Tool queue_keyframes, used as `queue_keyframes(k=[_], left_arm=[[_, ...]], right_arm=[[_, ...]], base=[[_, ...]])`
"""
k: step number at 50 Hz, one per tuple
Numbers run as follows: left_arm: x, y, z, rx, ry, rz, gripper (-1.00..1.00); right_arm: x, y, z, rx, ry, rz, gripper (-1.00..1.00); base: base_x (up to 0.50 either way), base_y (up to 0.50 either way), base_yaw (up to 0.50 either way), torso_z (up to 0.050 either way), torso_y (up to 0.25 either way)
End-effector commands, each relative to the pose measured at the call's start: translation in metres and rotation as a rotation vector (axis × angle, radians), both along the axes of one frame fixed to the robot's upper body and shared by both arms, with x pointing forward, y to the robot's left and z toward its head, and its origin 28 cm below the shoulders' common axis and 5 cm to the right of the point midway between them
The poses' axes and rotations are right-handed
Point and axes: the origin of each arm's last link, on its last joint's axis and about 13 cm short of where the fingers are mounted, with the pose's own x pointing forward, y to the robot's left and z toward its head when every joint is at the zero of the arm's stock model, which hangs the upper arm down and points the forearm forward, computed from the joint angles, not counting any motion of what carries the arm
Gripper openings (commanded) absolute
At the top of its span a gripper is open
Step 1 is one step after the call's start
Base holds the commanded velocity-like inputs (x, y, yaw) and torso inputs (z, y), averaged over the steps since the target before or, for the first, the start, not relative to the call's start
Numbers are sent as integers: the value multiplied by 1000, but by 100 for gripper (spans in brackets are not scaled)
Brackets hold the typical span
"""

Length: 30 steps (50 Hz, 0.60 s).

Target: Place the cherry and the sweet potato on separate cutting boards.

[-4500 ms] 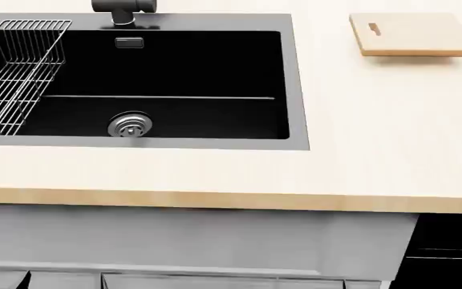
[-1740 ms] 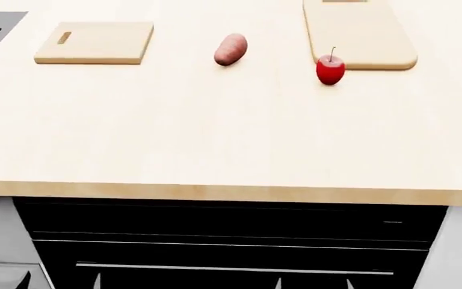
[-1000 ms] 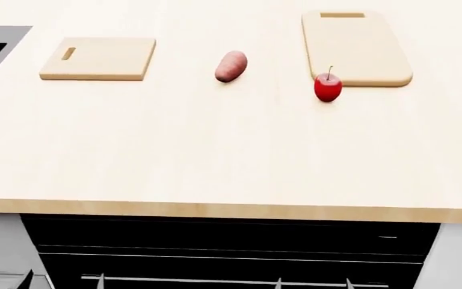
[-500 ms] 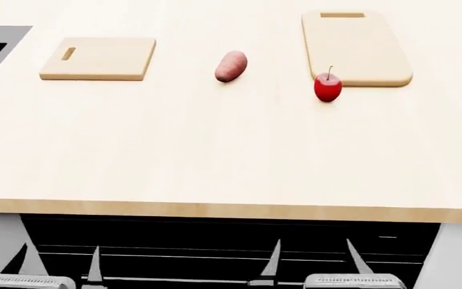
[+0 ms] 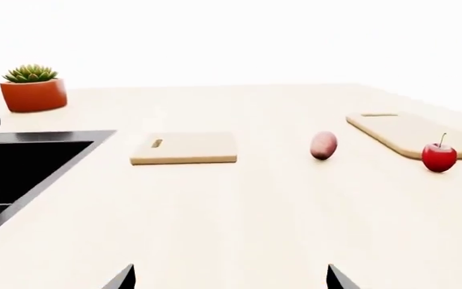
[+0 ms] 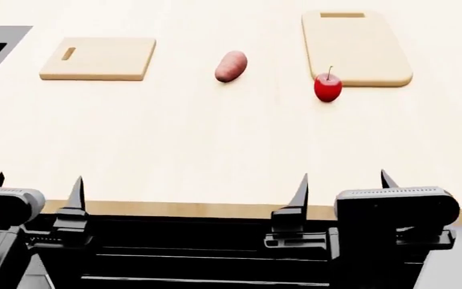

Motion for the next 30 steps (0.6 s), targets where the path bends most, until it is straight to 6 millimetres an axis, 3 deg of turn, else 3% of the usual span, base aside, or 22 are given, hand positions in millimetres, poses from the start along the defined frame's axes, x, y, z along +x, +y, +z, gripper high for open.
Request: queue_keyframes(k=[1,17,30], left_arm=[[0,9,12,-11,-4,2,100],[-1,21,16,10,-5,33,100],[1,28,19,15,-11,59,100]], right_arm=[[-3,-9,14,-24,1,-19,100],[-4,-20,21,-30,-1,-23,100],[-5,-19,20,-56,-3,-2,100]], base=[[35,0,0,0,0],[156,-65,0,0,0],[297,-301,0,0,0]])
